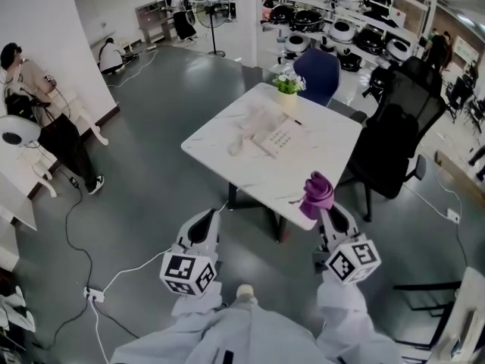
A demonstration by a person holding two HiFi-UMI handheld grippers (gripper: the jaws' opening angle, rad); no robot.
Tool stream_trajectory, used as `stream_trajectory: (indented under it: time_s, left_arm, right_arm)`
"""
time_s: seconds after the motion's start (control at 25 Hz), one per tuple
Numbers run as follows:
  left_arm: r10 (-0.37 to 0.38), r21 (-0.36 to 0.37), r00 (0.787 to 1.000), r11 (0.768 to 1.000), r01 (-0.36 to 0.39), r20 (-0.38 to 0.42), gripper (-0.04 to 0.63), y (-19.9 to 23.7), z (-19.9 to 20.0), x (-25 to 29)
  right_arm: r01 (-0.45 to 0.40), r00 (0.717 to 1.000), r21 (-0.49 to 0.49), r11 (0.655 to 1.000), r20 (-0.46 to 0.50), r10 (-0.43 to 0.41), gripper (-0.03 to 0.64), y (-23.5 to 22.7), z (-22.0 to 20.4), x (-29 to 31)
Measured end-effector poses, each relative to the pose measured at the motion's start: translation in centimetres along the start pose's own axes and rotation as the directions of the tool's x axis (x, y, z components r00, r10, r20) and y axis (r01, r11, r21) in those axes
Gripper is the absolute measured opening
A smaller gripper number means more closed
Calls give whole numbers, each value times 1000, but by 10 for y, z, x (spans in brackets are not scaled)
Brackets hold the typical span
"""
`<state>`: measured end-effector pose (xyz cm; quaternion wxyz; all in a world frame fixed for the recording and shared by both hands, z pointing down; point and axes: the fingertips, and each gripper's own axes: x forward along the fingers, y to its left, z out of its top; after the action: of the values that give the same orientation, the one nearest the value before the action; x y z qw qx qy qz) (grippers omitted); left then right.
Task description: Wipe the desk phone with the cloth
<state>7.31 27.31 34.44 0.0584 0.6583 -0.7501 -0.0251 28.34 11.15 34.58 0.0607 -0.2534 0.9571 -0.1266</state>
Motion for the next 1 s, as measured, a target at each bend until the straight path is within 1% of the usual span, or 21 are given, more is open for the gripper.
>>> stream_trajectory:
  time_s: [0.24,0.52,0.64,0.84,1.0]
  left_arm:
    - [-50,0,999,999,50,-7,-2,34,6,45]
    - [-101,-3,995,995,101,-15,-2,59,-2,79]
    - [-99,-12,995,995,99,-25,-2,70,-6,87]
    - [-87,-26,996,996,86,-33,-2,92,-13,101]
    - [-84,-28,996,996,83,-38,-2,107,-15,120]
  right_arm:
    - [13,1000,-12,1000,5,-13,35,-2,1,52]
    - [57,998,2,998,7,-57,35,-12,-16,91]
    - [67,998,9,998,-7,-67,35,-16,-23,101]
    - [103,994,-33,994,-32,-104,35,-23,-29,119]
    - [125,991,-33,992,-44,-127,35,-37,-34,140]
